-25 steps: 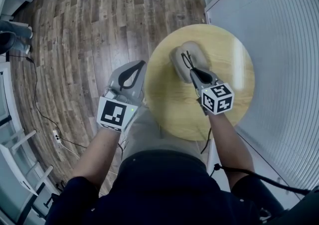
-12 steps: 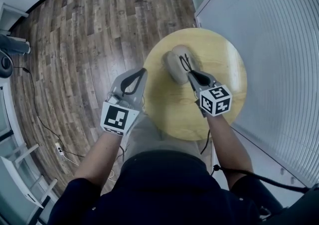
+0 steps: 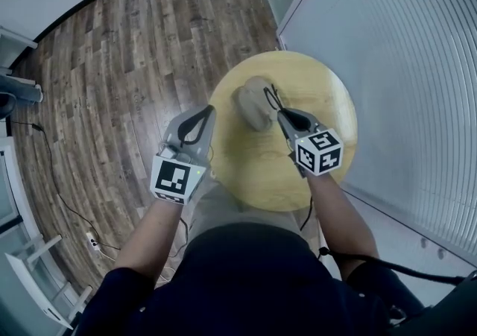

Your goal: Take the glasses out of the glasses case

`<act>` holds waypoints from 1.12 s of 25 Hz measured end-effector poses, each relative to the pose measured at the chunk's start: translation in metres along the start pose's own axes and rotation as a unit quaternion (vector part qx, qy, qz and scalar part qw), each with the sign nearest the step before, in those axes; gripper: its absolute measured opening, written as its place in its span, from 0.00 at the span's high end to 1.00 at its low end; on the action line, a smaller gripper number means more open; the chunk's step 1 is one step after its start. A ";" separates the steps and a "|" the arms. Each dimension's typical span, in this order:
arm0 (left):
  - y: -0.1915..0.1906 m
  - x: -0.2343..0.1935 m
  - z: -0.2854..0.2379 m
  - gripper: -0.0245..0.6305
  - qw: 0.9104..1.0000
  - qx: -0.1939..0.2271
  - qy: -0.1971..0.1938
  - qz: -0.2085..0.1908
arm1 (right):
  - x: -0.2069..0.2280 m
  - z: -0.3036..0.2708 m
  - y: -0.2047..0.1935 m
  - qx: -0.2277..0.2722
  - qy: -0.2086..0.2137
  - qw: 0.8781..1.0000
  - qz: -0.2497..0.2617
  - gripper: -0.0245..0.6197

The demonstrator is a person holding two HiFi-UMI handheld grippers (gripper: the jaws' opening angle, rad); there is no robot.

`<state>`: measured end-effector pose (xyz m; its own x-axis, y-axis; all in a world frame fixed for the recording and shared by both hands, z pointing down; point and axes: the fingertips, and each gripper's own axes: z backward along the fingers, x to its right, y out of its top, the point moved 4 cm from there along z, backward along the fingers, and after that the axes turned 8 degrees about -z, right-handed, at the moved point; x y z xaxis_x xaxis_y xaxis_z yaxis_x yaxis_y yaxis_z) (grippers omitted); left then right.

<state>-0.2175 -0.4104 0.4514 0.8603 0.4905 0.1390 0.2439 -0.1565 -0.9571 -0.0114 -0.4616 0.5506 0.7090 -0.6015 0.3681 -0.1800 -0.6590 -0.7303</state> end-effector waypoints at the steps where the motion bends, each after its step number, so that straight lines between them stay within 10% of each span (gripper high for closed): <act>1: 0.003 0.000 0.001 0.95 1.000 0.002 0.001 0.004 | -0.001 0.003 0.002 0.003 -0.001 1.000 0.000 0.91; 28: 0.036 0.013 0.020 0.95 0.998 0.042 0.009 -0.052 | -0.031 0.092 0.016 0.098 0.002 0.995 0.017 0.91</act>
<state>-0.2061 -0.3927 0.4137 0.8408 0.4844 0.2417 0.2942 -0.0340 -0.9551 0.0268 -0.4124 0.4742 0.7019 -0.6244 0.3427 -0.0681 -0.5379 -0.8403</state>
